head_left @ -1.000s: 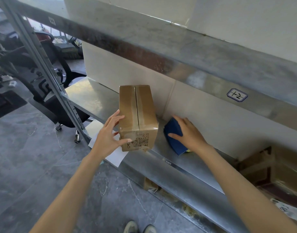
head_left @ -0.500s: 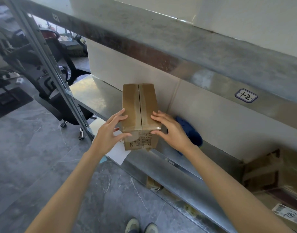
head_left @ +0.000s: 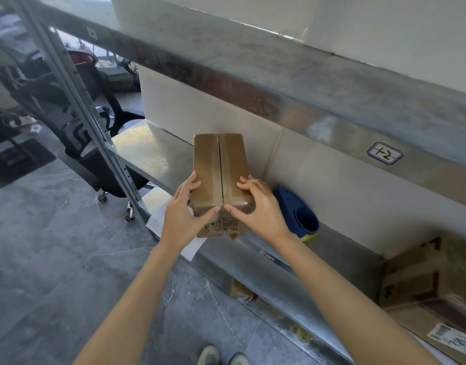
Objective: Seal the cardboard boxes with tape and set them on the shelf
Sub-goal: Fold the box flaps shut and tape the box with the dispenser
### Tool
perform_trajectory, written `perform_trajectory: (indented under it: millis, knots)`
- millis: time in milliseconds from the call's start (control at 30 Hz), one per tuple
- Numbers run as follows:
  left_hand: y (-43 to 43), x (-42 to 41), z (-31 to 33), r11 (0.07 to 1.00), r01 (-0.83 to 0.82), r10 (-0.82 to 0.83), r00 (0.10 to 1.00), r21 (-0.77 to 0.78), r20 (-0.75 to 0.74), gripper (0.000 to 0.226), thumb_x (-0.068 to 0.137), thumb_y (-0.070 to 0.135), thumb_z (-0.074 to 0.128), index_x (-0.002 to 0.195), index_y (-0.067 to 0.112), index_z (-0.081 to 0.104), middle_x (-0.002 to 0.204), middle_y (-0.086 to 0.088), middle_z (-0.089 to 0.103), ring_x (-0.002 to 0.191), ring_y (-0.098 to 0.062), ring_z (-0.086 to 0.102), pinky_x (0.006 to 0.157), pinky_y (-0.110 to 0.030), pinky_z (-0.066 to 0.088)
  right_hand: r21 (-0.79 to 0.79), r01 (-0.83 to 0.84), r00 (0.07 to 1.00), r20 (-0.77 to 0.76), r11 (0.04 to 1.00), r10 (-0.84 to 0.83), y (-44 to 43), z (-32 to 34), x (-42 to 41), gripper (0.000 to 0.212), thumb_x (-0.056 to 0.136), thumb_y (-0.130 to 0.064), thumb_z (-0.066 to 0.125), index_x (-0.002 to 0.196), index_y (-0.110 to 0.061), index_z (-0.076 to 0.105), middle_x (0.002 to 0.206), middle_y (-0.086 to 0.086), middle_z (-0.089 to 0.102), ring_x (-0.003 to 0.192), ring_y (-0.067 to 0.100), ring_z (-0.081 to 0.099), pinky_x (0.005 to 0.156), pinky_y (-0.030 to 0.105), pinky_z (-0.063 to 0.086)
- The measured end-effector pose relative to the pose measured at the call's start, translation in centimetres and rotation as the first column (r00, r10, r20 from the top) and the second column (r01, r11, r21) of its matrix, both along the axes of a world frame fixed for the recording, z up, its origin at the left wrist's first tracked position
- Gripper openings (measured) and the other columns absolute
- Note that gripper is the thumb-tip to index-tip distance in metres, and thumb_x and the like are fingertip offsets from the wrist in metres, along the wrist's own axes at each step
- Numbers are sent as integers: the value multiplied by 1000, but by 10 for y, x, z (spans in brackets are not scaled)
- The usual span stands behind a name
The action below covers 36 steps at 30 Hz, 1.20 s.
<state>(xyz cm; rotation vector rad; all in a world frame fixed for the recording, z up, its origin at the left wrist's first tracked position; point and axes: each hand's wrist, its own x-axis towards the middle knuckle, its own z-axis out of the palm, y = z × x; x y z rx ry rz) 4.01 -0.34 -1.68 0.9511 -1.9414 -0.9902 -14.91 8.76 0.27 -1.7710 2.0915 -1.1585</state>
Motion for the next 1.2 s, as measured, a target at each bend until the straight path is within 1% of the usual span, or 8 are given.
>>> perform_trajectory:
  millis: [100, 233, 300, 467, 600, 800, 967, 1200]
  knots:
    - [7, -4, 1, 1000, -27, 27, 1000, 0, -2, 85, 76, 49, 78, 146, 18, 41, 133, 46, 37, 122, 13, 47, 95, -21, 50, -29, 67, 998, -1, 997, -67, -2, -1, 10, 56, 80, -44, 74, 119, -6, 63, 133, 2, 59, 136, 14, 43, 106, 9, 27]
    - [11, -9, 5, 994, -107, 107, 994, 13, -15, 79, 81, 22, 77, 150, 23, 39, 129, 18, 55, 107, 15, 52, 79, -14, 50, -22, 127, 991, 41, 992, -126, -5, -2, 22, 50, 79, -38, 73, 118, -8, 62, 135, 3, 57, 136, 15, 43, 106, 25, 39]
    - [11, -10, 6, 992, -123, 123, 992, 23, -14, 79, 80, 18, 77, 150, 23, 41, 126, 14, 57, 105, 15, 53, 80, -11, 49, -24, 142, 987, 79, 990, -140, -6, -2, 24, 47, 79, -35, 72, 116, -9, 63, 134, 3, 58, 135, 15, 43, 106, 28, 40]
    - [8, -7, 5, 986, -96, 103, 994, 137, -45, 75, 85, 15, 75, 150, 29, 41, 124, 27, 56, 110, 7, 55, 91, -31, 56, -27, 151, 982, 120, 988, -147, -8, 1, 17, 28, 86, -22, 67, 113, -13, 66, 128, 0, 62, 131, 11, 47, 107, 25, 39]
    - [2, 4, 9, 978, 24, -3, 995, 209, -102, 49, 96, 5, 61, 143, 15, 51, 125, 46, 51, 117, 10, 53, 101, -40, 53, -46, 119, 985, 128, 992, -113, -5, 3, 11, 20, 92, -13, 64, 112, -13, 69, 126, 0, 64, 129, 13, 50, 106, 26, 40]
    - [-1, 13, 11, 975, 54, -13, 982, 214, -187, 44, 94, -8, 54, 118, 28, 62, 143, 22, 47, 129, -11, 52, 84, -14, 53, -12, 34, 987, 158, 999, -31, 0, 0, 6, 26, 96, -11, 55, 120, -15, 67, 135, -2, 60, 134, 9, 45, 113, 29, 35]
    - [1, 9, 9, 974, 54, -7, 978, 220, -207, 43, 96, -10, 49, 122, 21, 62, 147, 17, 46, 131, -9, 49, 82, -13, 53, -20, 26, 985, 171, 999, -22, 1, -3, 3, 32, 96, 0, 49, 121, -13, 65, 136, -1, 58, 136, 10, 43, 115, 30, 33]
    - [-3, 7, 10, 966, 97, -44, 976, 241, -215, 42, 100, -8, 42, 129, 16, 60, 153, 12, 41, 133, -9, 48, 83, -8, 48, 14, 19, 980, 197, 1000, -21, 2, 2, -1, 33, 100, 0, 45, 123, -13, 65, 138, -2, 57, 134, 2, 39, 114, 25, 31]
